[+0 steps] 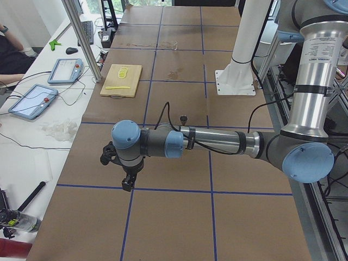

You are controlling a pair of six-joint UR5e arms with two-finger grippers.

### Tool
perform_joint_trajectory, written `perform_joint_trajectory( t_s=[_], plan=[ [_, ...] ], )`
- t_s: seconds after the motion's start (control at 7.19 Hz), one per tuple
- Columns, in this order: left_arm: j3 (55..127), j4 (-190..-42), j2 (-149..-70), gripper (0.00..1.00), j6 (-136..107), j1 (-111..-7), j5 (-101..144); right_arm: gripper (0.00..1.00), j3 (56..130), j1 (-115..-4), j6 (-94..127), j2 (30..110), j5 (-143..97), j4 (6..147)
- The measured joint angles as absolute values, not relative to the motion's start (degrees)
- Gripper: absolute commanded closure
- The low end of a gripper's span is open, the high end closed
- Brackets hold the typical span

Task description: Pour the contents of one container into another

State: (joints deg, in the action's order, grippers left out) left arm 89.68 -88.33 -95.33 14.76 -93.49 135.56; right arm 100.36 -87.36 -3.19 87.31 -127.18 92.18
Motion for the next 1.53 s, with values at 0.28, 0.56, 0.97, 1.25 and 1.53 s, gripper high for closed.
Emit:
perform_joint_trajectory(
  t_s=[0.28,0.56,0.97,1.25,1.53],
  plan=[
    [89.67,-88.38,-95.33,0.00,14.82,-93.45,135.47,0.00,99.94,-88.65,-6.81,92.48,-129.30,98.21],
    [89.62,-89.02,-95.20,0.00,14.83,-93.43,135.41,0.00,100.28,-90.30,-7.33,96.92,-130.63,98.79],
    [89.43,-89.10,-95.01,0.00,14.66,-93.43,135.36,0.00,100.68,-90.84,-7.38,98.24,-130.76,98.79],
    [89.28,-88.71,-95.10,0.00,14.06,-93.37,135.43,0.00,100.68,-90.87,-7.42,98.26,-130.78,98.79],
    [89.29,-88.74,-94.19,0.00,12.98,-93.34,135.49,0.00,100.71,-90.88,-7.45,98.26,-130.78,98.75]
  ],
)
